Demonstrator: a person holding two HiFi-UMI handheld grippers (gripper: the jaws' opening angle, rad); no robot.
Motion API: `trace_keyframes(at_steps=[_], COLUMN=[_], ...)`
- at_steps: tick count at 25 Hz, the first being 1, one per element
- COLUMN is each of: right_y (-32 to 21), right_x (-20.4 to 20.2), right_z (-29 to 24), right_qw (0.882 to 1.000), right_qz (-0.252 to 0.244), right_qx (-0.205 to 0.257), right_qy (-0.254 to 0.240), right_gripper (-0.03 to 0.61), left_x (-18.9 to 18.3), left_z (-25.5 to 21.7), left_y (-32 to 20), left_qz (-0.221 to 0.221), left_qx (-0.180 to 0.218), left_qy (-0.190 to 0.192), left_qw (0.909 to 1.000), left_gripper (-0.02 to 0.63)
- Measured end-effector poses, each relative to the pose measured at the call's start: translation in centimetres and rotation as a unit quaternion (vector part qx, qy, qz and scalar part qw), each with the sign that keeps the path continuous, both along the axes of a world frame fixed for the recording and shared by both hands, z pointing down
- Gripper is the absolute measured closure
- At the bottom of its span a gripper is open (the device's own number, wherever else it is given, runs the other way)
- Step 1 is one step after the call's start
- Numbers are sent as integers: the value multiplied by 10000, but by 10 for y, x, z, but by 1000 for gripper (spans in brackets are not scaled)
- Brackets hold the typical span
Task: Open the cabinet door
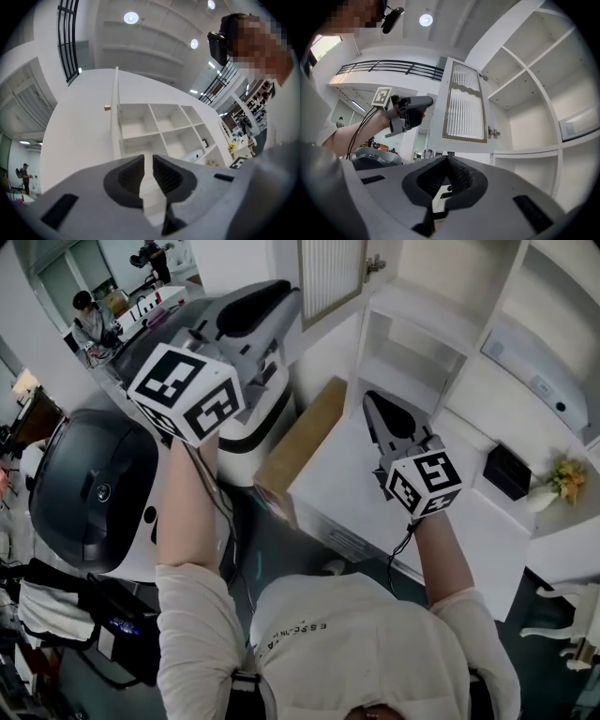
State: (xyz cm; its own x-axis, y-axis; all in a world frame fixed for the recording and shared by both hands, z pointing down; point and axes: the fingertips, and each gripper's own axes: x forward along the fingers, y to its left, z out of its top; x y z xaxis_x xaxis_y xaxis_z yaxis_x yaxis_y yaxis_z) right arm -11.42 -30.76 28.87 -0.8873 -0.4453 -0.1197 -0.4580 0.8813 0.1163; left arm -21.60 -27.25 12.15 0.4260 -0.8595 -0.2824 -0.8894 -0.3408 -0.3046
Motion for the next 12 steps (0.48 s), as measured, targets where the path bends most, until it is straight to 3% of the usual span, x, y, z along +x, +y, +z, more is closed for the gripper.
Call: trace_keyframes(at_steps=[6, 12], right_y=[7, -1], right_x=[22, 57], right_z=[7, 19], right_qw=[9997, 9981], right_qz=[176, 577], right_qx=[171, 212], right_qy=[75, 102], right_gripper=[568, 568], left_x=[38, 77], left_z=[78, 141], left_y=[-2, -8], left_qz=[99, 364], left_qx=[-383, -850], left_qy=[74, 140], left_qw=[9992, 9956], left_gripper=[606, 611])
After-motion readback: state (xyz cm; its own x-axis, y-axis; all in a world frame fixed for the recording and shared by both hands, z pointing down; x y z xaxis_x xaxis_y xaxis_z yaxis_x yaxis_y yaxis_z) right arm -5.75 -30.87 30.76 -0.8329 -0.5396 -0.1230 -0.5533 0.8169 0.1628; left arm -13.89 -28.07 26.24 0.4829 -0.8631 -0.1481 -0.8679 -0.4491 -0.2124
